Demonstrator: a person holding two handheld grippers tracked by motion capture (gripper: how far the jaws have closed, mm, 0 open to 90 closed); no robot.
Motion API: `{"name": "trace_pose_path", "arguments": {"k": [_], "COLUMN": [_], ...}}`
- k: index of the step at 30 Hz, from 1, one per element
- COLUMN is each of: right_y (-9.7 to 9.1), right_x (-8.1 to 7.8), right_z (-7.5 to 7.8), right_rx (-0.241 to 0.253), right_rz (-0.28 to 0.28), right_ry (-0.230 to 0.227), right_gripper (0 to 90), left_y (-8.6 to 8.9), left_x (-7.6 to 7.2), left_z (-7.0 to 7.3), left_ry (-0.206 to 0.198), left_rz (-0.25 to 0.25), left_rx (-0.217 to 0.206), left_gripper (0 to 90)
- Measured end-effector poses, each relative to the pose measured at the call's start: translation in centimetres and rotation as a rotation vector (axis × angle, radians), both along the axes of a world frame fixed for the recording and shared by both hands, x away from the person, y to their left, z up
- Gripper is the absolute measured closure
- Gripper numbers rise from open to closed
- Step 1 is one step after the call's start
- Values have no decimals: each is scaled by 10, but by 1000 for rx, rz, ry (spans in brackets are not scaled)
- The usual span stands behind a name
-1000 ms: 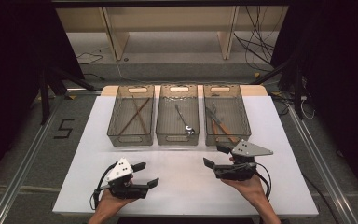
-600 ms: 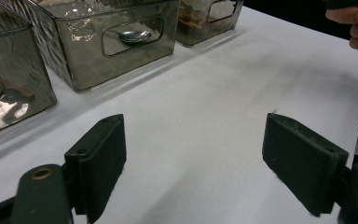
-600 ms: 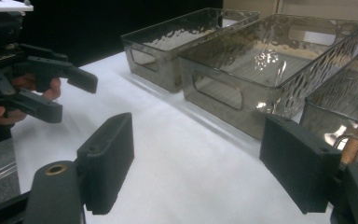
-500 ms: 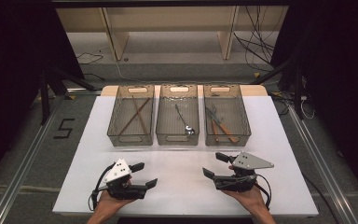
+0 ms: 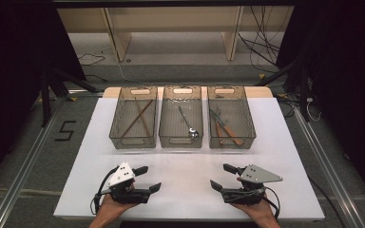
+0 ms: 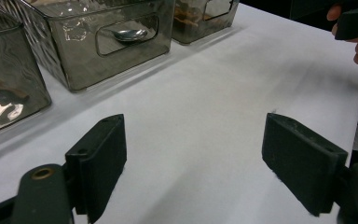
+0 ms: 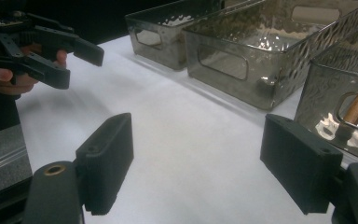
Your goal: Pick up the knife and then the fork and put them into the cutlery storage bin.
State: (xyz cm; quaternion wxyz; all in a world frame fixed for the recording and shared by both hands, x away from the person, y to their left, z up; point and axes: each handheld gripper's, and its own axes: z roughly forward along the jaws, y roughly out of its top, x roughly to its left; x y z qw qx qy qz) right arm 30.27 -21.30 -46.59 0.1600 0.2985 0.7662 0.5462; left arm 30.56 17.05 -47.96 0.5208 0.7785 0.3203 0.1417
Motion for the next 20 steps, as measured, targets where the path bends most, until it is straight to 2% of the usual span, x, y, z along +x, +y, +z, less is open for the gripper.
{"name": "trace_pose_path", "arguments": {"k": [15,20], "right_y": [-1,0], "right_x": [-3,-3], "right_z": [-2,-2], "right_rx": [-4,-8], "right_rz": [-6,-6], "right_ry": [-6,-11], "right_gripper": [264,266], "left_y": [-2,-3], "left_x": [1,1], "left_z": [-1,-2], "left_ry": [5,5], "left_rz": [-3,-11], "left_rx": [10,26], "left_gripper": [223,224]}}
